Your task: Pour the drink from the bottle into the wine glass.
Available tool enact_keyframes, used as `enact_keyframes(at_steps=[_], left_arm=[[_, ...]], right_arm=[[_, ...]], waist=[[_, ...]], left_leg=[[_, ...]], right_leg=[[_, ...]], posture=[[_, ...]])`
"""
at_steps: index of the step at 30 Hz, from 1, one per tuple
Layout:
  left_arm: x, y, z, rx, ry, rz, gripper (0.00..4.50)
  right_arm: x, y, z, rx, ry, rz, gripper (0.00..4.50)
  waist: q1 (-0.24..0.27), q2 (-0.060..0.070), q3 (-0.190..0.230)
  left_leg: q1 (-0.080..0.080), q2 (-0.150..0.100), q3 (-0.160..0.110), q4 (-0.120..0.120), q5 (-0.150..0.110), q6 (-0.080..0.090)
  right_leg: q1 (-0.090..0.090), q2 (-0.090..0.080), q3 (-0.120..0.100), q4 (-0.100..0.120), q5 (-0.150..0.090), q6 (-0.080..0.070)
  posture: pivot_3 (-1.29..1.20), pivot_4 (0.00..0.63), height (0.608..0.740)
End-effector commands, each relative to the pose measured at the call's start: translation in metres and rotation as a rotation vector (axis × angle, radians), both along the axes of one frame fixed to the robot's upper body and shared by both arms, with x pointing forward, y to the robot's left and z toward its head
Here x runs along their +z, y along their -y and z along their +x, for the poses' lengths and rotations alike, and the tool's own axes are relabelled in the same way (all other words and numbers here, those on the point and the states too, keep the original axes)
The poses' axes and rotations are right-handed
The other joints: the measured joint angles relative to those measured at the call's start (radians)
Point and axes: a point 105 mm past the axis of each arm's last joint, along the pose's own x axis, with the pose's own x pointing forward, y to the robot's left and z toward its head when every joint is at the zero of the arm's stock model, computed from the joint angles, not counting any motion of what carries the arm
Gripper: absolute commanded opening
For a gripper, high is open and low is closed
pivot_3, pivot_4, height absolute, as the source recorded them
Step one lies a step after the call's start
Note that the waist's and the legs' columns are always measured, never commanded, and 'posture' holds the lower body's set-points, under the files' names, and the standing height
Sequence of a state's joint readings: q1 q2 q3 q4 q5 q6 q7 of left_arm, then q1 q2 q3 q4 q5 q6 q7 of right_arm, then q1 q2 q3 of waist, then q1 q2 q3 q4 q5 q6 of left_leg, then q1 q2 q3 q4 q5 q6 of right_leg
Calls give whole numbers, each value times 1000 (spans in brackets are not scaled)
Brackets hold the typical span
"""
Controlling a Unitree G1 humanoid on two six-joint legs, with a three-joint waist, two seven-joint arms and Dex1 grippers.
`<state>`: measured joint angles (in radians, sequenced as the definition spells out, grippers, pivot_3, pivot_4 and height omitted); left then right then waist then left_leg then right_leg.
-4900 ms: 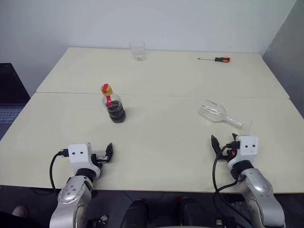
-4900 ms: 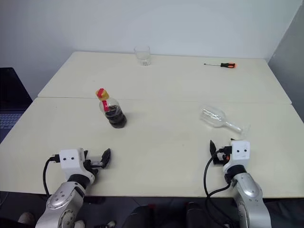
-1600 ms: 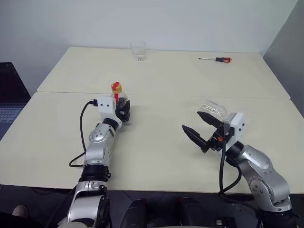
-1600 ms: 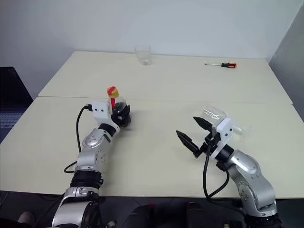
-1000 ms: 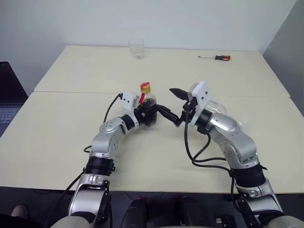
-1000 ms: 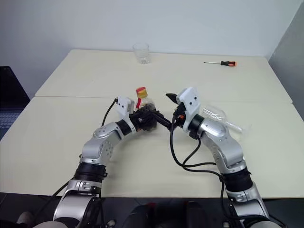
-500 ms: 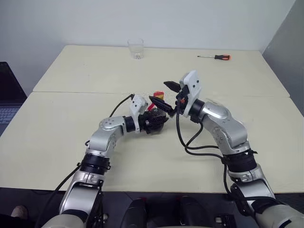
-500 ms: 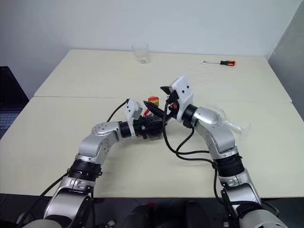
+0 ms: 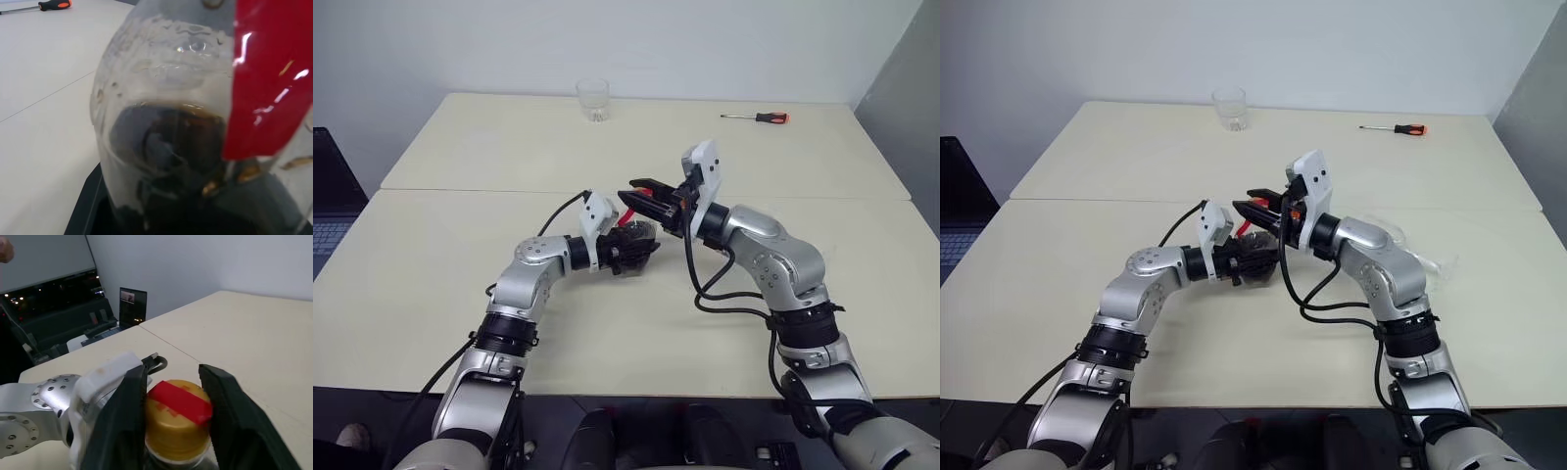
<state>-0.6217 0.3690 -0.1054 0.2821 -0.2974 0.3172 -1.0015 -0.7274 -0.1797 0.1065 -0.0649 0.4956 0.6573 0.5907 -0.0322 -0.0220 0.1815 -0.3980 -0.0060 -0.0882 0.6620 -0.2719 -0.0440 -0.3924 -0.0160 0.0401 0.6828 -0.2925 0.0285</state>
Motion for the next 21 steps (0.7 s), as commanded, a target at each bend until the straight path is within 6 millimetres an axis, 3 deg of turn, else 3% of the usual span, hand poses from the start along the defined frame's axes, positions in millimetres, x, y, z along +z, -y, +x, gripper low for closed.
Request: enact_keyframes(at_steps=[1, 8, 21], left_arm=[[20, 3, -2, -46, 90, -9, 1947], [27, 9, -14, -110, 97, -45, 1947], [44, 11, -85, -272, 120, -99, 1947]], right_arm=[[21, 3, -4, 15, 55, 43, 1287], [26, -4, -27, 200, 136, 40, 1287], [23, -3, -74, 583, 199, -17, 1287]], waist=[[0, 0, 0], [0, 0, 0], [-1, 1, 1]], left_leg=[[0, 0, 0, 0, 0, 0], [0, 0, 0, 0, 0, 0], [0, 1, 0, 1, 0, 0]], right_leg=[[0, 0, 0, 0, 0, 0], [0, 0, 0, 0, 0, 0], [-1, 0, 0, 1, 0, 0]], posture=[[0, 150, 740], [0, 150, 740], [0, 150, 740]])
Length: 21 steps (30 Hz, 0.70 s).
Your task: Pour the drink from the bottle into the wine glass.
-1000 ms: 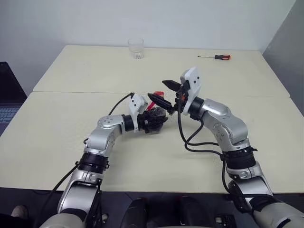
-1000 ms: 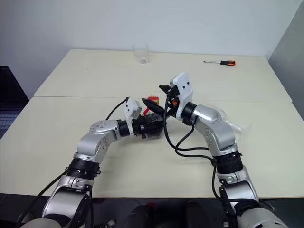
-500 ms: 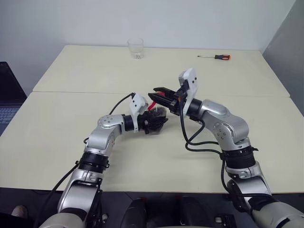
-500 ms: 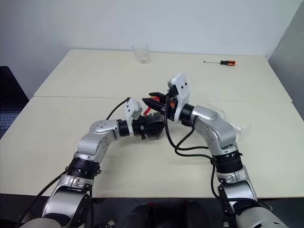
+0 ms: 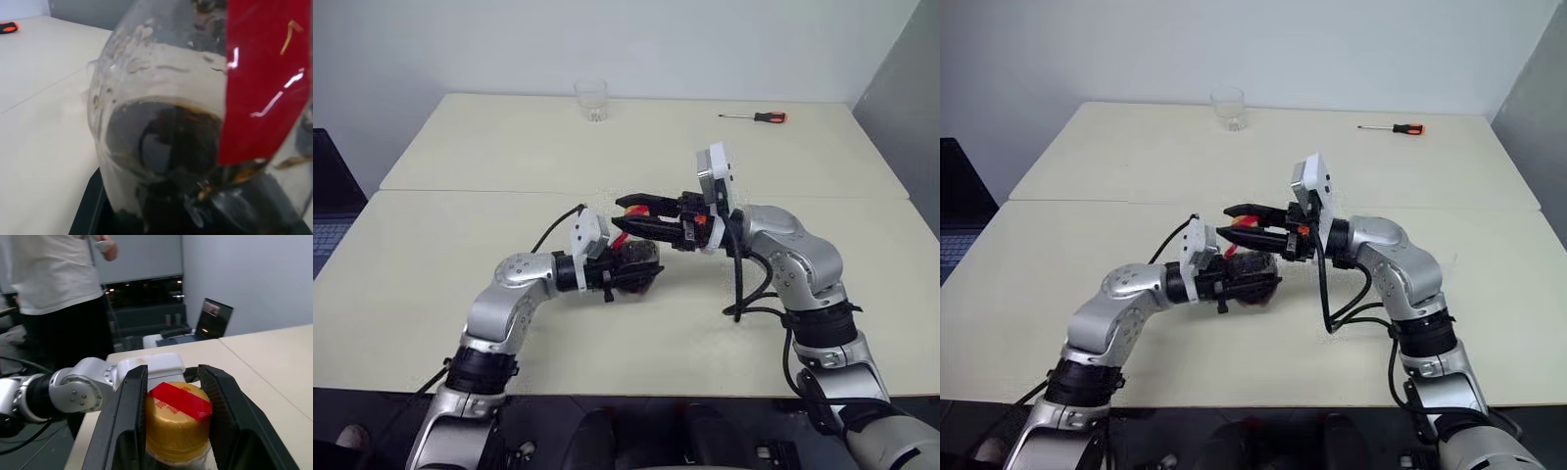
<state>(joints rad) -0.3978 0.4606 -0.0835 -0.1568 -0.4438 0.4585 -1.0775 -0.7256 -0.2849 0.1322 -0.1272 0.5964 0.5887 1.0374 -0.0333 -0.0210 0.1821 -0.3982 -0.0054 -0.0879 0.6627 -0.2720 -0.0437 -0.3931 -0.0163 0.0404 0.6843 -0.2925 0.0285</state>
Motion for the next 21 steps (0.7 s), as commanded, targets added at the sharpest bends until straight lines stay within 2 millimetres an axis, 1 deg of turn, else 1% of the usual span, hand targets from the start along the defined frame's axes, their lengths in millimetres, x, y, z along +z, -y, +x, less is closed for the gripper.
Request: enact_keyframes(at_steps=[1, 5, 7, 10, 11, 12, 18, 19, 21], left_arm=[[30, 11, -23, -100, 94, -61, 1947], [31, 9, -39, -141, 97, -59, 1947], [29, 6, -41, -133, 95, -53, 1947], [29, 6, -38, -116, 97, -54, 1947], [30, 6, -37, -115, 99, -56, 1947], [30, 7, -36, -115, 100, -57, 1947], [30, 6, -32, -99, 99, -57, 1947], [30, 5, -31, -94, 97, -58, 1947], [29, 3, -30, -76, 92, -59, 1947]], right_arm=[[7, -2, -20, 126, 42, -7, 1287], [2, 2, -26, 179, 40, -36, 1287], [-2, 1, -28, 187, 46, -45, 1287], [-1, 0, -28, 174, 51, -34, 1287], [0, 0, -27, 169, 48, -30, 1993], [-1, 0, -25, 159, 47, -32, 2179], [-1, 4, -14, 59, -4, -33, 4278], [1, 6, -12, 40, -20, -25, 4458], [4, 10, -9, 0, -48, -9, 4458]], waist=[[1, 0, 0], [1, 1, 0], [1, 1, 1], [1, 1, 1], [1, 1, 1], [1, 1, 1], [1, 1, 1], [1, 1, 1], [2, 1, 1]], left_leg=[[0, 0, 0, 0, 0, 0], [1, 0, -1, 0, 0, 0], [1, 0, -1, 0, 0, 0], [1, 0, -2, 0, 0, 0], [1, 0, -2, 0, 0, 0], [2, 0, -2, 0, 0, 0], [1, 0, -2, 0, 0, 0], [1, 0, -2, 0, 0, 0], [1, 0, -2, 0, 0, 0]], right_leg=[[0, 0, 0, 0, 0, 0], [2, 0, -1, -1, 0, 0], [2, 0, -1, -1, 0, 0], [2, 0, -1, -1, 0, 0], [2, 0, -1, -1, 0, 0], [3, 0, -1, -1, 0, 0], [3, 0, -2, -1, 0, 0], [3, 0, -1, -1, 0, 0], [3, 0, -1, -1, 0, 0]], posture=[[0, 150, 740], [0, 150, 740], [0, 150, 740], [0, 150, 740], [0, 150, 740], [0, 150, 740], [0, 150, 740], [0, 150, 740], [0, 150, 740]])
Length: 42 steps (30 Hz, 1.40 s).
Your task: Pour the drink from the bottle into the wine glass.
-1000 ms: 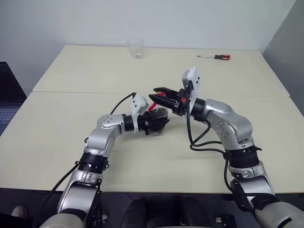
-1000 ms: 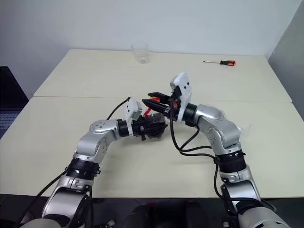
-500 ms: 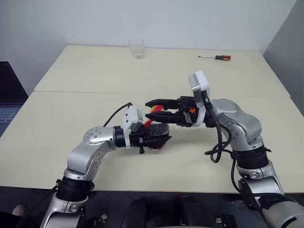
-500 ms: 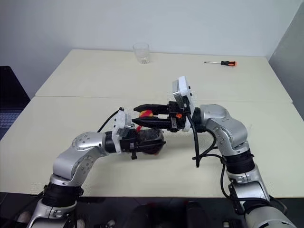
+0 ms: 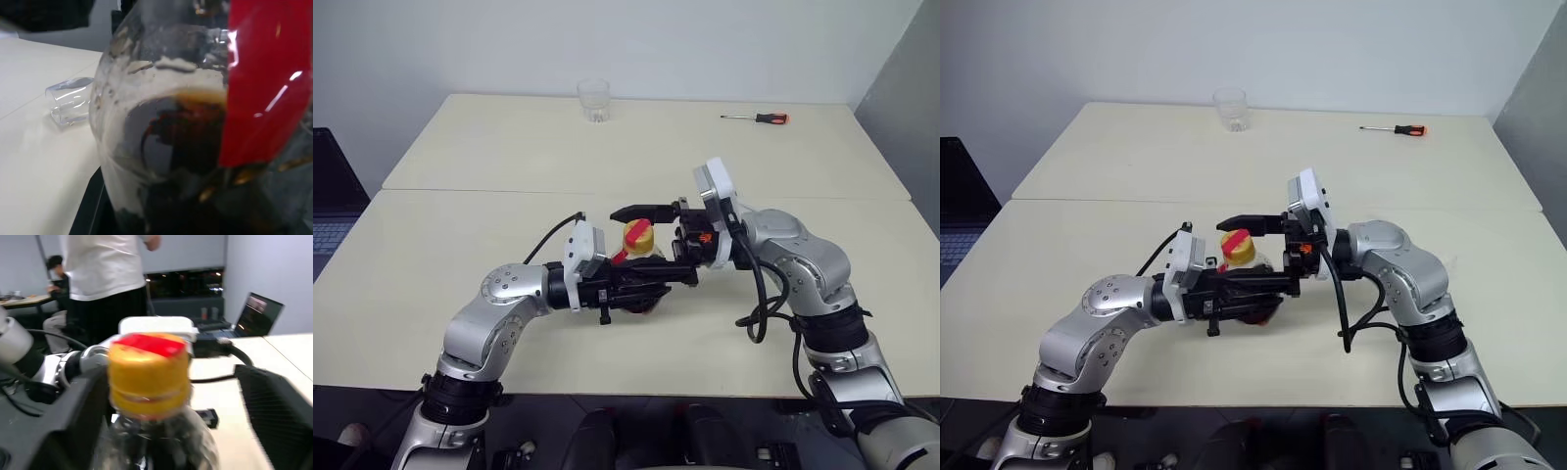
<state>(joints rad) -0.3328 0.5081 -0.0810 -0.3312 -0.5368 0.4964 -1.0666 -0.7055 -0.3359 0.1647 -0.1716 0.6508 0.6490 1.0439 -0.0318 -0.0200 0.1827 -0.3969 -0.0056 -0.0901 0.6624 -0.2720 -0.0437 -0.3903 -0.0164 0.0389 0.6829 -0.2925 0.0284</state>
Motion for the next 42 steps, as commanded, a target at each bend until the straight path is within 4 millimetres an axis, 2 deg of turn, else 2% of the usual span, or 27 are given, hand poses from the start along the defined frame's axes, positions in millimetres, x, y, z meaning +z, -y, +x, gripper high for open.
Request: enact_keyframes(at_steps=[1, 6, 11, 17, 21, 31, 40, 42], left_arm=[[14, -4, 0, 16, 51, -37, 1947], [3, -20, 14, 136, 20, -38, 1947], [-13, -34, 33, 238, 2, -23, 1947], [-10, -29, 49, 268, 23, -48, 1947], [-2, -21, 58, 268, 47, -69, 1947], [-1, -10, 58, 233, 62, -79, 1947], [-6, -7, 55, 221, 59, -76, 1947], [-6, -7, 55, 217, 59, -77, 1947]], right_arm=[[14, 11, 2, -71, -9, 48, 4458], [24, 24, 6, -173, -31, 81, 4458], [26, 24, 7, -245, -22, 86, 4458], [25, 12, 6, -264, -13, 83, 4458], [24, 0, 14, -301, 7, 76, 4458], [28, -20, 35, -422, 52, 117, 4458], [31, -21, 40, -451, 47, 137, 4458], [32, -22, 39, -447, 42, 142, 4094]], waist=[[0, 0, 0], [0, 0, 0], [0, 0, 0], [0, 0, 0], [0, 0, 0], [-1, 0, 0], [-1, 0, 0], [-1, 0, 0]], left_leg=[[0, 0, 0, 0, 0, 0], [0, 0, 0, 0, 0, 0], [0, 0, 0, 0, 0, 0], [-1, 0, 0, 0, 0, 0], [-1, 0, 0, 0, 0, 0], [-1, 0, 1, 0, 0, 0], [-1, 0, 1, 0, 0, 0], [-1, 0, 1, 0, 0, 0]], right_leg=[[0, 0, 0, 0, 0, 0], [0, 0, 0, 0, 0, 0], [0, 0, 0, 0, 0, 0], [0, 0, 0, 0, 0, 0], [0, 0, 0, 0, 0, 0], [-2, 0, 0, 0, 0, 0], [-2, 0, 0, 0, 0, 0], [-2, 0, 0, 0, 0, 0]], posture=[[0, 150, 740], [0, 150, 740], [0, 150, 740], [0, 150, 740], [0, 150, 740], [0, 150, 740], [0, 150, 740], [0, 150, 740]])
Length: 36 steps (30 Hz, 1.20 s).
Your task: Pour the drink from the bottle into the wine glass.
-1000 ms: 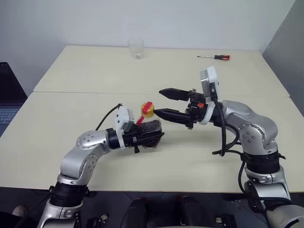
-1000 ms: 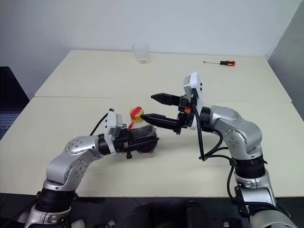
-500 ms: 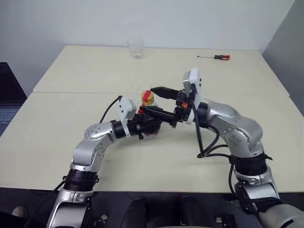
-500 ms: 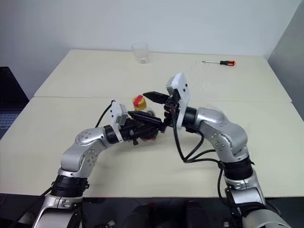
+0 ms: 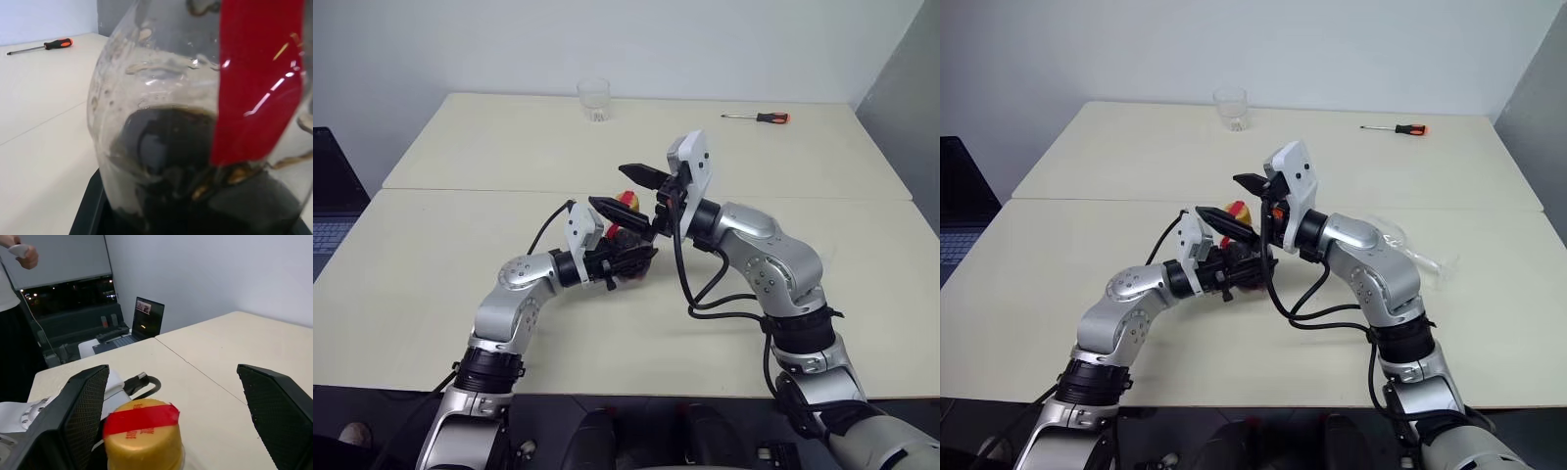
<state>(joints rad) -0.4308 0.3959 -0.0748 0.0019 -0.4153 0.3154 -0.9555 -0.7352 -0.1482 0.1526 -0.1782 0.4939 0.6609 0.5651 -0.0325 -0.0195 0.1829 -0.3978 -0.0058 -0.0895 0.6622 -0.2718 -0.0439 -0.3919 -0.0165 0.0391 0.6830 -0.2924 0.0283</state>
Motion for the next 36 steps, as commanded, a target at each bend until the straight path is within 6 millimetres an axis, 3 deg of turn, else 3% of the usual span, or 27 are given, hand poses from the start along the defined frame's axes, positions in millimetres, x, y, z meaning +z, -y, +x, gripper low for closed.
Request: enact_keyframes(at_steps=[1, 9, 17, 24, 32, 36], left_arm=[[12, 3, -4, -27, 64, -18, 1947], [14, 2, -3, -28, 68, -20, 1947], [30, 6, -10, -74, 99, -31, 1947], [51, 14, -35, -175, 107, -51, 1947], [51, 14, -68, -247, 54, -39, 1947], [49, 14, -74, -251, 40, -37, 1947]], right_arm=[[18, -1, -5, 17, 56, 46, 3923], [19, -1, -5, 28, 54, 45, 1281], [17, -4, -21, 170, 101, 10, 1290], [17, -2, -43, 414, 112, -3, 1290], [16, 7, -55, 595, 113, -13, 1290], [12, 8, -59, 641, 113, -39, 1290]], waist=[[0, 0, 0], [0, 0, 0], [0, 0, 0], [-1, 0, 0], [-2, 1, 0], [0, 1, 0]], left_leg=[[0, 0, 0, 0, 0, 0], [0, 0, 0, 0, 0, 0], [0, 0, 0, 0, 0, 0], [0, 0, 0, 0, 0, 0], [1, 0, 0, 0, 0, 0], [1, 0, -1, 0, 0, 0]], right_leg=[[0, 0, 0, 0, 0, 0], [0, 0, 0, 0, 0, 0], [0, 0, 0, 0, 0, 0], [0, 0, 0, 0, 0, 0], [1, 0, 0, 0, 0, 0], [1, 0, 0, 0, 0, 0]], posture=[[0, 150, 740], [0, 150, 740], [0, 150, 740], [0, 150, 740], [0, 150, 740], [0, 150, 740]])
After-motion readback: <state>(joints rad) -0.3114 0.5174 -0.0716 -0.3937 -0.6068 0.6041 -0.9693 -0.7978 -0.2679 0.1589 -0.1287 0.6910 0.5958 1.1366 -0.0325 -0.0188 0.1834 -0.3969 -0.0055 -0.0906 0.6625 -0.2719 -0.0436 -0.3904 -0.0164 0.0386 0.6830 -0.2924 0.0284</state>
